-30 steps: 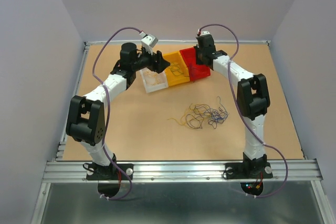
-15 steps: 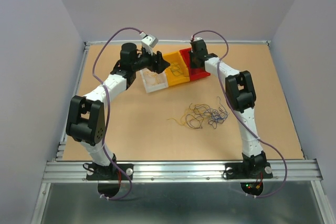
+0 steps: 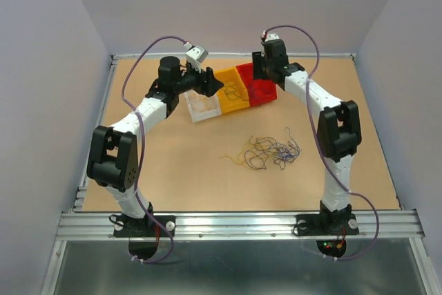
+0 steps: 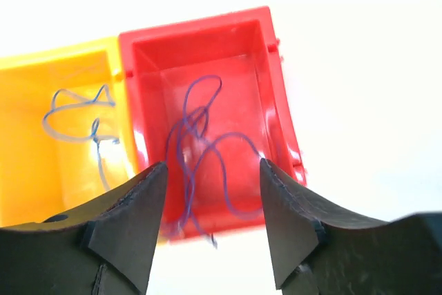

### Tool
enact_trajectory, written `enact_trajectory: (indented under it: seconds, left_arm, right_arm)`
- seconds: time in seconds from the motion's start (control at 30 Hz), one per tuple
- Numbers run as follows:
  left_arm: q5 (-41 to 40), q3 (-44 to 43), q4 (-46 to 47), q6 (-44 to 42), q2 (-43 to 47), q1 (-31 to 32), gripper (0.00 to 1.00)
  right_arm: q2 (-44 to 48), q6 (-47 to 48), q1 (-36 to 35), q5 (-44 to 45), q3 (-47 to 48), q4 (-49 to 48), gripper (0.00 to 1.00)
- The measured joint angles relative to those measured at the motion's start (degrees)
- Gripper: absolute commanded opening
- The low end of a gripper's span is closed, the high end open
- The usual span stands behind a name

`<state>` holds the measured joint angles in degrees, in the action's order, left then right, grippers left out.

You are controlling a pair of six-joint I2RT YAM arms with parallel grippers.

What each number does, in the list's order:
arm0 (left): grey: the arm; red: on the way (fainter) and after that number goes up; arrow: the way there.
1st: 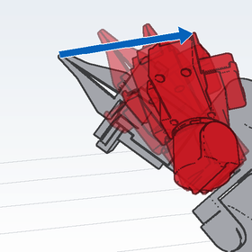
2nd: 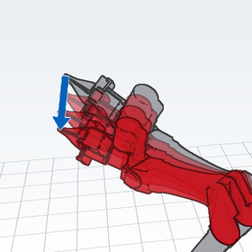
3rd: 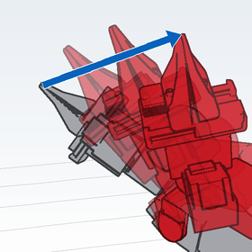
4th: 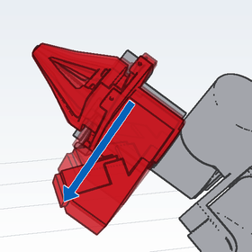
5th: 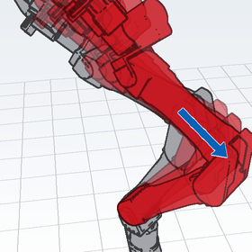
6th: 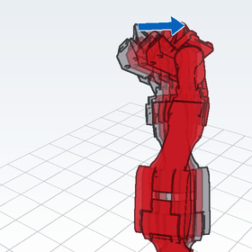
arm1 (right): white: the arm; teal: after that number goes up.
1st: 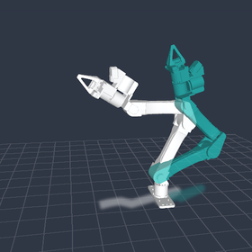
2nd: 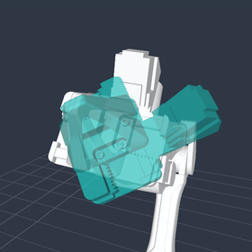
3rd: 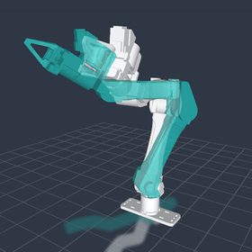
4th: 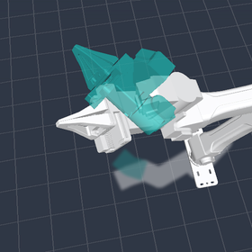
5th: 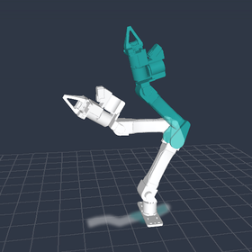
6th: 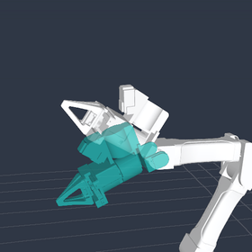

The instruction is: Untangle the cables

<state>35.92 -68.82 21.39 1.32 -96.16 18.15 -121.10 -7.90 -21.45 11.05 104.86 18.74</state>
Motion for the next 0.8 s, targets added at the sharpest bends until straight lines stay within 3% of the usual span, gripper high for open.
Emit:
enact_trajectory:
  seconds: [0.17,0.4,0.8]
  left_arm:
    - [0.0,0.0,0.0,0.0,0.0,0.0,0.76]
    - [0.0,0.0,0.0,0.0,0.0,0.0,0.76]
    - [0.0,0.0,0.0,0.0,0.0,0.0,0.76]
  right_arm:
    - [9.0,-0.9,0.0,-2.1,-10.7,-3.3,0.60]
    - [11.7,-1.4,-0.1,-8.7,-21.8,-6.0,0.61]
    - [9.4,-1.1,-0.4,-13.5,-22.8,-9.4,0.63]
